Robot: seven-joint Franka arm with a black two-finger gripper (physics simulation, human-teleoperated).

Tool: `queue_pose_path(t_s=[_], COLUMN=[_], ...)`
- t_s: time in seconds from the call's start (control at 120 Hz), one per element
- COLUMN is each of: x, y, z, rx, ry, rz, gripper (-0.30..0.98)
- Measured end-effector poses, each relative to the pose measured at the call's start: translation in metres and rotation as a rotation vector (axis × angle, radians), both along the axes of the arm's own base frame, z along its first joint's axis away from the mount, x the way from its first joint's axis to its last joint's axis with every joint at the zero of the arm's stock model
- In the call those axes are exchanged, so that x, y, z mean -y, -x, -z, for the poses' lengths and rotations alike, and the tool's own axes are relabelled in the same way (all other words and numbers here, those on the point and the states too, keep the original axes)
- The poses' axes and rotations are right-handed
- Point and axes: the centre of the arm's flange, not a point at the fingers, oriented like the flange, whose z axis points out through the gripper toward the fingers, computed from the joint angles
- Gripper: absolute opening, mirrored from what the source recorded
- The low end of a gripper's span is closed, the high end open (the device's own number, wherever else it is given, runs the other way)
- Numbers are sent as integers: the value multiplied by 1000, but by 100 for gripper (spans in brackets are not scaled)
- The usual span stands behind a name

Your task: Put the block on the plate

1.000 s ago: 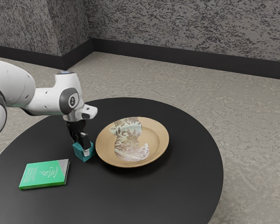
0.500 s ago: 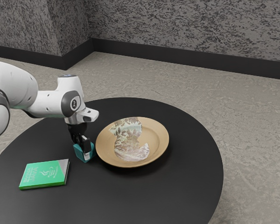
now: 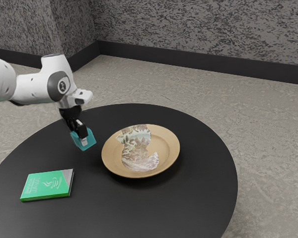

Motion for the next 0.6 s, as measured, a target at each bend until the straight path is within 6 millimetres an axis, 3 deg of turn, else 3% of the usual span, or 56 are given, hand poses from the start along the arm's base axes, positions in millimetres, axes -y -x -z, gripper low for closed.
queue_pose_path(t_s=[0.092,0.242,0.342,0.6], x=[0,3,22,119], y=[-11,-21,-30,-65], z=[-43,-81,-86,-78], rx=[54,81,72,52], ry=[-5,-6,-6,-31], rz=[12,30,64,209], gripper=[39,39,39,38])
